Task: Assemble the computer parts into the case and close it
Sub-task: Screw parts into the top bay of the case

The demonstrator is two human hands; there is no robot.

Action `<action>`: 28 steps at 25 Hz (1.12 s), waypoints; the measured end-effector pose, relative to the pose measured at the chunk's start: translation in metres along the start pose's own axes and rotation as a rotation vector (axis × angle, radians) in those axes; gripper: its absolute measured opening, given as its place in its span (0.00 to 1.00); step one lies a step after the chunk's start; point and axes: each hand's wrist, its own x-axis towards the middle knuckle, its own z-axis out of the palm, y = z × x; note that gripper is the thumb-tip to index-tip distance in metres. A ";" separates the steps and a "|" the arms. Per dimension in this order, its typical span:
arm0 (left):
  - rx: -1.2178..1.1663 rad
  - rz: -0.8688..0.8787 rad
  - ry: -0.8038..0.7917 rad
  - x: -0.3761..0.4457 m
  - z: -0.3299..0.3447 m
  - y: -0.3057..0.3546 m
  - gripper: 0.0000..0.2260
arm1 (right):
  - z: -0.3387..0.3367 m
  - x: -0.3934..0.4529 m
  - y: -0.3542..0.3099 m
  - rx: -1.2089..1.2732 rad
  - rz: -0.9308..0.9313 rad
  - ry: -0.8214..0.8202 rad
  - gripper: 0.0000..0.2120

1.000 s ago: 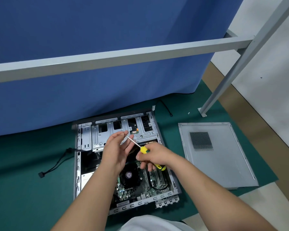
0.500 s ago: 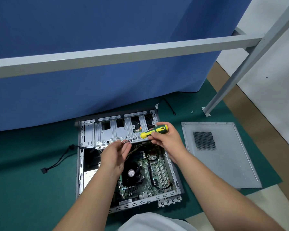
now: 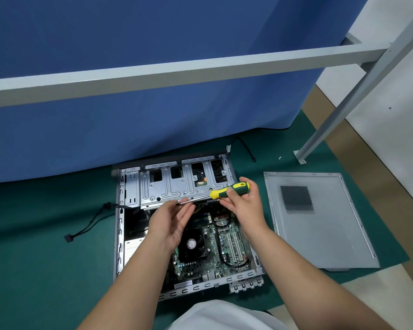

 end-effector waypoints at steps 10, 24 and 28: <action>-0.205 -0.048 -0.044 -0.002 -0.002 0.003 0.04 | -0.002 0.001 -0.002 0.055 0.016 0.021 0.18; -0.203 -0.063 -0.042 -0.005 0.001 -0.002 0.04 | -0.002 -0.005 -0.011 0.035 -0.021 -0.009 0.18; -0.183 -0.059 -0.036 -0.005 -0.001 -0.002 0.04 | -0.001 -0.005 -0.013 0.006 -0.052 -0.025 0.20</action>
